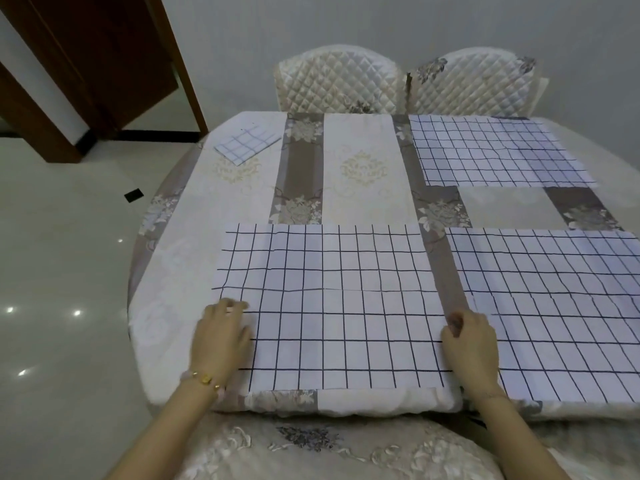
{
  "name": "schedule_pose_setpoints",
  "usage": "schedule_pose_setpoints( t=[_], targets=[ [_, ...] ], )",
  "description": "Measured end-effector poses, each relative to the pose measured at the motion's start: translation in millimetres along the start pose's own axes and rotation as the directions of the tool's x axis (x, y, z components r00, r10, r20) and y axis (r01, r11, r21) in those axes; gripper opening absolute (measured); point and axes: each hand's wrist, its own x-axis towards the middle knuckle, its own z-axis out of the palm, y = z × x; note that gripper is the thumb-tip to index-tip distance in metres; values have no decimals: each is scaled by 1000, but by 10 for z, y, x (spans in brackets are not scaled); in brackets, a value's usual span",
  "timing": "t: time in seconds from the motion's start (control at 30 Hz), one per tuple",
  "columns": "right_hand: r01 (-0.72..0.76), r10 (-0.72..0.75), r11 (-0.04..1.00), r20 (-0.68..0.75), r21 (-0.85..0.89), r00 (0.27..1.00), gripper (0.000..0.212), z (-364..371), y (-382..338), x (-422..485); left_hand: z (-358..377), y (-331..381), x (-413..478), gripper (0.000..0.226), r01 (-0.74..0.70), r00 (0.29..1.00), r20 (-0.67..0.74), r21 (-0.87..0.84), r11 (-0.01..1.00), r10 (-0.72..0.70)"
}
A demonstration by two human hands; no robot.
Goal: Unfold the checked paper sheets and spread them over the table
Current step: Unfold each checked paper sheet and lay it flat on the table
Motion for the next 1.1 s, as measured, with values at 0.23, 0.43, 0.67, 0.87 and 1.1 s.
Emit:
schedule_pose_setpoints(
  t=[0.23, 0.43, 0.67, 0.87, 1.1],
  targets=[
    [405, -387, 914, 230, -34, 893, 36, 347, -575, 291, 583, 755, 36, 39, -372, 910, 203, 17, 928, 361],
    [523, -420, 842, 444, -135, 791, 46, 615, -698, 658, 767, 619, -51, 52, -409, 897, 231, 110, 906, 377],
    [450, -268, 837, 485, -310, 833, 52, 581, -690, 1256, 770, 641, -69, 52, -392, 907, 199, 75, 917, 371],
    [413, -263, 865, 444, -285, 857, 54, 486, -780, 1186, 731, 631, 19, 48, -413, 893, 216, 42, 910, 395],
    [500, -401, 859, 464, -109, 790, 47, 348, -693, 59, 753, 620, 144, 42, -470, 880, 105, 69, 880, 462]
  ],
)
